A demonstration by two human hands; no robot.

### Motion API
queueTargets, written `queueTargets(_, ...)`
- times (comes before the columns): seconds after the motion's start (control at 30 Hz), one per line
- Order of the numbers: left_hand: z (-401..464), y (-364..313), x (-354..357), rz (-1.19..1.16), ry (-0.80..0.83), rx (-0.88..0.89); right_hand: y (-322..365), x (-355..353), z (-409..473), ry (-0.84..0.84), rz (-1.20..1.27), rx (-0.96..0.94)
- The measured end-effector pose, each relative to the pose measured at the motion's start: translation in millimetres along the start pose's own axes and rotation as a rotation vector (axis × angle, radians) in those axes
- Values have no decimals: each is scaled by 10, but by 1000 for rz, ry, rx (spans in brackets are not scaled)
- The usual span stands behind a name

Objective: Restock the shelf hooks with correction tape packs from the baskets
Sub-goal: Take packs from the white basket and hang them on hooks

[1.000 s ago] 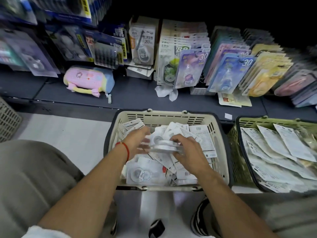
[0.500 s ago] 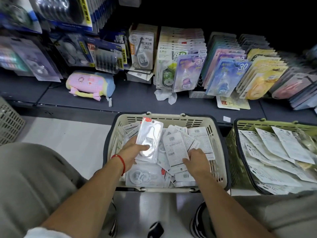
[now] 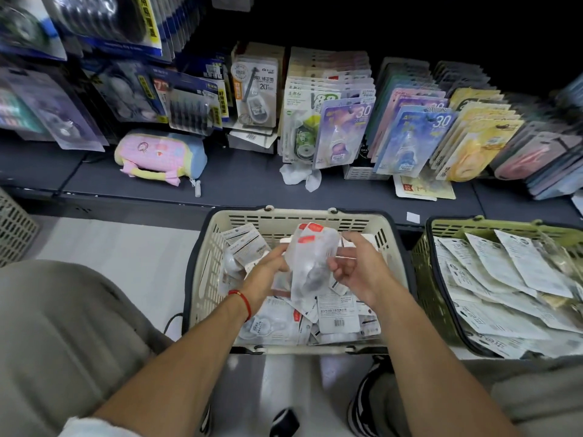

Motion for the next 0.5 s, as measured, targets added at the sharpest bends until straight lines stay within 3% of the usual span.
queueTargets(0.1, -29, 151, 61, -148, 35, -78, -155, 68, 66, 7, 161, 85)
queueTargets(0.23, 1, 246, -37, -94, -33, -13, -157, 139, 153, 82, 285, 78)
queueTargets(0.3, 26, 259, -152, -174, -114, -6, -73, -86, 283, -79, -37, -64)
queueTargets(0.37, 26, 231, -279, -221, -175, 8, 46, -423, 376, -416, -789, -197)
queueTargets(0.4, 17, 217, -343, -228, -194, 18, 29, -495, 402, -496, -1083, -197)
queueTargets(0.5, 4, 151, -445, -242, -210, 54, -255, -439, 449, -472, -1374, -128)
Point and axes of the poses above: each hand's wrist, its own z-axis towards the middle knuckle, its own x-axis out of the palm, y = z × x, the point moved 7 cm from there along z, towards the middle knuckle, and after that the axes turned 12 degrees about -z, right-handed, at the moved point
